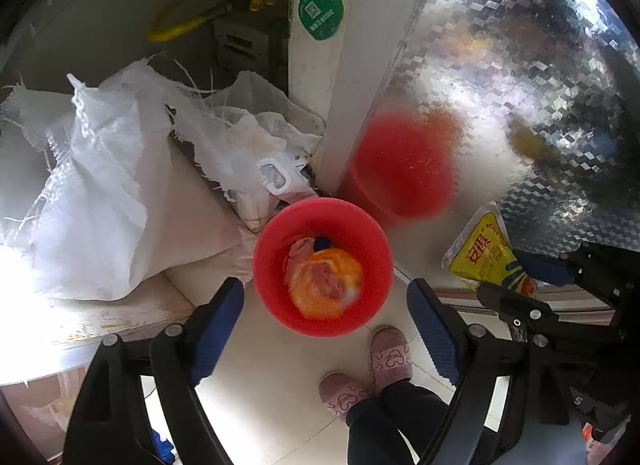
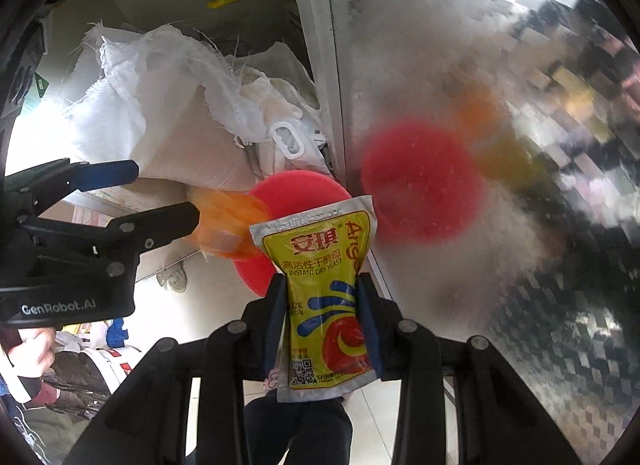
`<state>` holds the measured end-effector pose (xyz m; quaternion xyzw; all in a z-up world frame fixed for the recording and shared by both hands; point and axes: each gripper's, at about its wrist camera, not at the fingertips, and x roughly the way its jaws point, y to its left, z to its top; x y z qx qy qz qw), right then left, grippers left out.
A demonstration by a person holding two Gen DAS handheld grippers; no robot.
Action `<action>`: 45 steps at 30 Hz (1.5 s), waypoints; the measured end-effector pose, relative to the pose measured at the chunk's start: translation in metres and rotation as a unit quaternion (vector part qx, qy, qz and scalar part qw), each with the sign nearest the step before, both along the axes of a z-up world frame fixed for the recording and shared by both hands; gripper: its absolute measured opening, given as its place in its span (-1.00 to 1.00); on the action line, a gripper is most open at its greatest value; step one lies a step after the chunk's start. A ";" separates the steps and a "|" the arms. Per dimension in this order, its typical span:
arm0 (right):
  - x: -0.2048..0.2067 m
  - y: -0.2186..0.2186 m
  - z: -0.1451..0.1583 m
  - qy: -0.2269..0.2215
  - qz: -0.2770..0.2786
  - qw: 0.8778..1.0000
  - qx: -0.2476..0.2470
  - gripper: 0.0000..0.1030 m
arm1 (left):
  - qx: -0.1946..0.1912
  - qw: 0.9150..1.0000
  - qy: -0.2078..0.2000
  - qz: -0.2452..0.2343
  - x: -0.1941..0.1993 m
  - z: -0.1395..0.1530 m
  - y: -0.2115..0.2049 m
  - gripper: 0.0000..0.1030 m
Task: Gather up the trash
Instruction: 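Open the left tool over the red bin while the right tool releases the yeast packet, then raise both tools back up to the counter near the sauce sachet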
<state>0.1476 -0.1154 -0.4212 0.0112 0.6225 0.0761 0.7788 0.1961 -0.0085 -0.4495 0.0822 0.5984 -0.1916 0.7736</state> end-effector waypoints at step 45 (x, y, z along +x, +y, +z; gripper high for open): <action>-0.031 0.077 0.124 -0.078 0.142 0.986 -0.041 0.17 | 0.015 0.991 0.007 0.134 -0.076 0.118 0.091 0.59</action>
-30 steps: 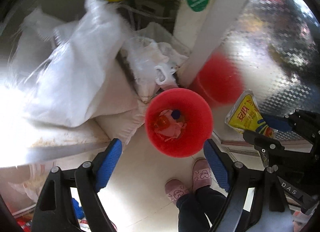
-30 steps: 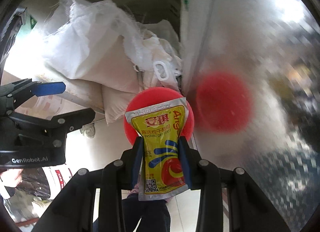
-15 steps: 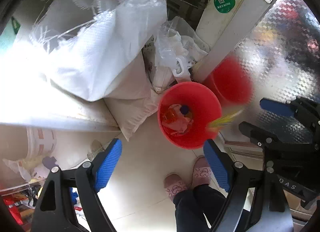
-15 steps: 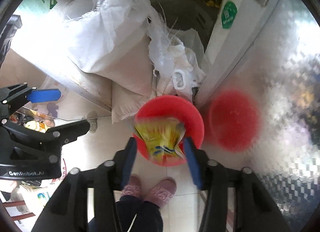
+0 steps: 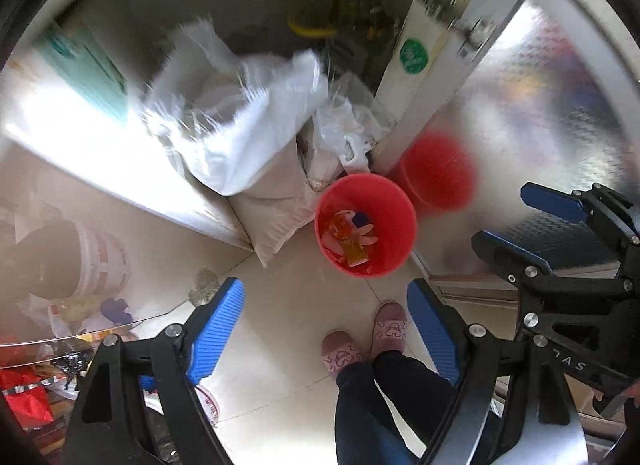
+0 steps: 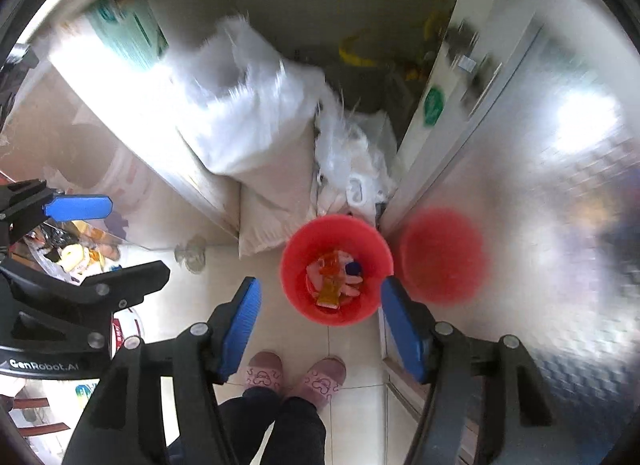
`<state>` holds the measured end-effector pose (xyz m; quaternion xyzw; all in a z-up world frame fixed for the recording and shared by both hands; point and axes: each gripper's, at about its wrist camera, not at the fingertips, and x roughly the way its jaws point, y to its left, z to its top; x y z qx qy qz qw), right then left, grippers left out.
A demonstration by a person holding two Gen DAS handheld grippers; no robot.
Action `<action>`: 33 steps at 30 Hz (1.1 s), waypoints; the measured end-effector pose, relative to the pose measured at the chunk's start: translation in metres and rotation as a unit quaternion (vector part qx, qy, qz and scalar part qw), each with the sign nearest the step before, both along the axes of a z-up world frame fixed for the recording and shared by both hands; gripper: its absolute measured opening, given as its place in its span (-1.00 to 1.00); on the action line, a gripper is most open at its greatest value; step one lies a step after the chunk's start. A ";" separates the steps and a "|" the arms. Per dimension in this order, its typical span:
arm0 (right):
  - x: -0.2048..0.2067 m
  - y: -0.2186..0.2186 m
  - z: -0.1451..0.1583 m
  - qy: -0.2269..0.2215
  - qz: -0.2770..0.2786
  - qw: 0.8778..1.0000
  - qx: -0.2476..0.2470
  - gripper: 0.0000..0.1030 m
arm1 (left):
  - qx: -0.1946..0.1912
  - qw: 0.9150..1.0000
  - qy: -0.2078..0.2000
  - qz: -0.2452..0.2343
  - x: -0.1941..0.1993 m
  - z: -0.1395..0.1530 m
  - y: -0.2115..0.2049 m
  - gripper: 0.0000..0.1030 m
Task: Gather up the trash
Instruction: 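Raise both tools back up to the counter near the sauce sachet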
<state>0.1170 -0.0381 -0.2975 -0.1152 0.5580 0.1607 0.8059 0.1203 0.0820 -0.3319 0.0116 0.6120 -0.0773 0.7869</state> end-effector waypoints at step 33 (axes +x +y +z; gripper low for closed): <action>-0.017 -0.096 0.267 -0.201 -0.215 0.955 -0.025 0.68 | -0.027 0.967 -0.154 -0.203 0.054 0.260 -0.100 0.60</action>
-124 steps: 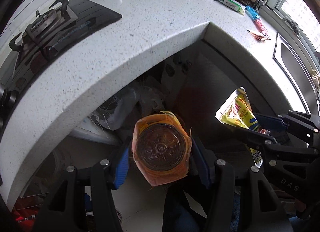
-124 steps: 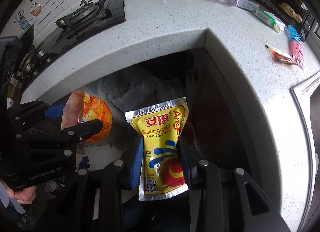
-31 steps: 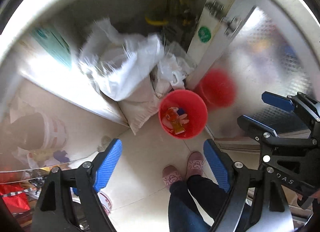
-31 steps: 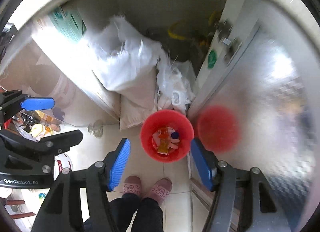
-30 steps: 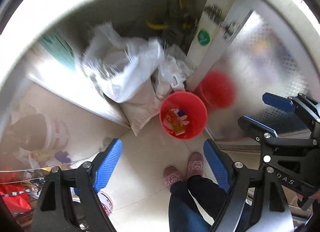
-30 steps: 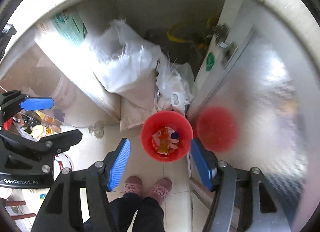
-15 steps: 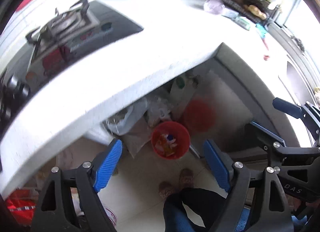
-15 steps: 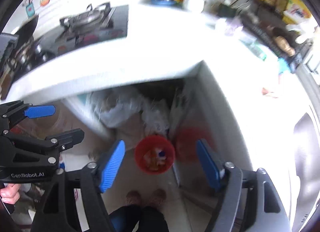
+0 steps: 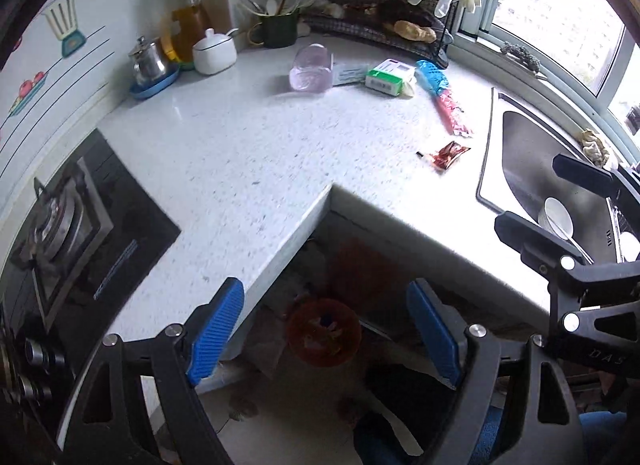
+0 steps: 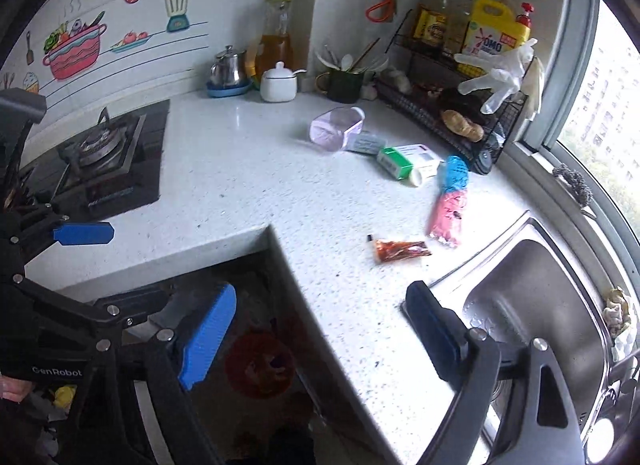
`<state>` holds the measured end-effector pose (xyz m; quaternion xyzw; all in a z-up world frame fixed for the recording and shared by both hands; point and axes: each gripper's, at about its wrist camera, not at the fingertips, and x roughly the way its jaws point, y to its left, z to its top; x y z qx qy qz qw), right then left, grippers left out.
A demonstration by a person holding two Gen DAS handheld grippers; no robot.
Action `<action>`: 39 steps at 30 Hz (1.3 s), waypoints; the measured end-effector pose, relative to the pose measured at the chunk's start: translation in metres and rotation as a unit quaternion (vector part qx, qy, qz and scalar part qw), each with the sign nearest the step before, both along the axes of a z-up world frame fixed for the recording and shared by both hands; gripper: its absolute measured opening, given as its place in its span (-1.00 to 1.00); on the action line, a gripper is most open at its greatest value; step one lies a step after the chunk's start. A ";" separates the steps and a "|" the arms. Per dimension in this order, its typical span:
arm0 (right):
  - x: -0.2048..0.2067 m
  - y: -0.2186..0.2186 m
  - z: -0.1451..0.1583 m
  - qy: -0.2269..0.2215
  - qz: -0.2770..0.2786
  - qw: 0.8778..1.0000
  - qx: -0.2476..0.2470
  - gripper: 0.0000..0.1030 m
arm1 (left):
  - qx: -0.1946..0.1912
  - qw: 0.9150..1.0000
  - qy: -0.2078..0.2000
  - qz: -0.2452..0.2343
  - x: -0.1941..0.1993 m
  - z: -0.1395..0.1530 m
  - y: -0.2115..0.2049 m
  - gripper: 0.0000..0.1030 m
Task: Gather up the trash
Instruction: 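Raise both tools back up to the counter near the sauce sachet, then grasp the orange sauce sachet with the left tool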
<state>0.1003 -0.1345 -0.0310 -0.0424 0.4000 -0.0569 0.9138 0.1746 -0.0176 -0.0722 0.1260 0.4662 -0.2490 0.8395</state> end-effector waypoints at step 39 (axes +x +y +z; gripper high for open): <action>0.041 -0.192 -0.062 0.122 -0.240 0.957 0.106 0.71 | 0.106 0.963 0.081 -0.234 0.105 -0.082 -0.263 0.60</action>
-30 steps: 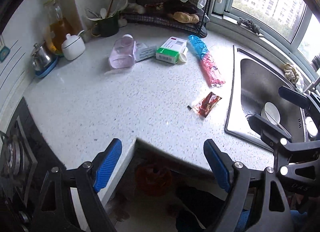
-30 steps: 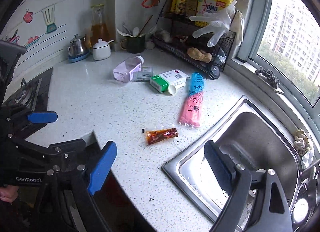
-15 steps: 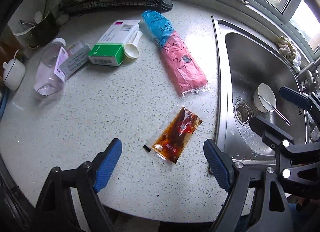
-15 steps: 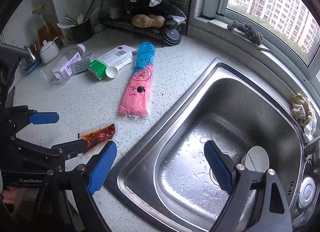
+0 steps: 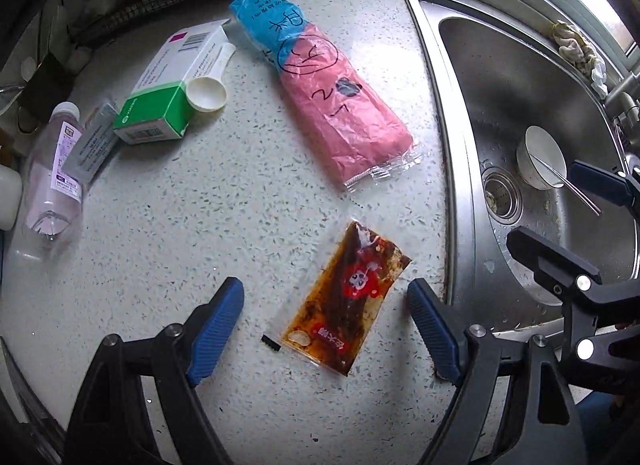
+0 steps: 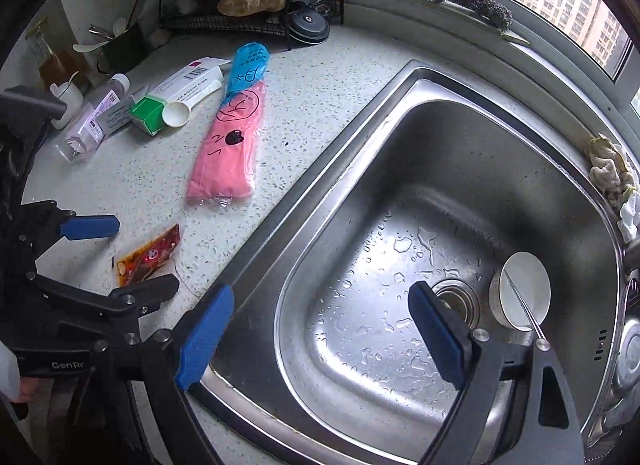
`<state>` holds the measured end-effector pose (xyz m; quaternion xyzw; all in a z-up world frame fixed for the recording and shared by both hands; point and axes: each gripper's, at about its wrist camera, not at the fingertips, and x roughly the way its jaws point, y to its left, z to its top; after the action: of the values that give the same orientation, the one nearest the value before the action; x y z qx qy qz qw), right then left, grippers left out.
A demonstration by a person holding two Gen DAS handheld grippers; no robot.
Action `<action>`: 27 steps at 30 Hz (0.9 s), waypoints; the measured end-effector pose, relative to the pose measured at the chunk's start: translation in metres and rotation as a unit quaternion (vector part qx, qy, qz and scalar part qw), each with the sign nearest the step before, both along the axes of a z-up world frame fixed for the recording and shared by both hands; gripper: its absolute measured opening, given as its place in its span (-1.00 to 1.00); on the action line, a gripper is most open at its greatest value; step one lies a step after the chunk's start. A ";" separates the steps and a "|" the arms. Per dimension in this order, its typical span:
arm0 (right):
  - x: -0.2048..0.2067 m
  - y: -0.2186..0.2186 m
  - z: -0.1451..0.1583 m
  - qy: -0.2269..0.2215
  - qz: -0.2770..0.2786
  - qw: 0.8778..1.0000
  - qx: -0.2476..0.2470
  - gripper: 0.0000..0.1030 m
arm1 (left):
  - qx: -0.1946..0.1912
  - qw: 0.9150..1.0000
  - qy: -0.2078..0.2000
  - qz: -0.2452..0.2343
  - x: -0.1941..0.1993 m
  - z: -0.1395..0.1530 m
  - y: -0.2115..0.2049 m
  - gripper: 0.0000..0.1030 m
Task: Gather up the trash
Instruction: 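Grasp the orange sauce sachet with the left tool, then grasp the pink-and-blue plastic bag end with the right tool while the left tool holds the sachet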
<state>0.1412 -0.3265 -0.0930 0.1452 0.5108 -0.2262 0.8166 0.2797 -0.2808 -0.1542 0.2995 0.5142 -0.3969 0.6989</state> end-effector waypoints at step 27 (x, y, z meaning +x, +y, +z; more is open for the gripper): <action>0.077 0.006 0.025 -0.051 0.090 0.995 0.000 0.71 | -0.087 0.987 -0.047 0.125 0.055 0.059 0.043 -0.96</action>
<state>0.2181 -0.3205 -0.0679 0.1102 0.4796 -0.1442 0.8585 0.3350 -0.2374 -0.0955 0.1889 0.4777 -0.3355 0.7897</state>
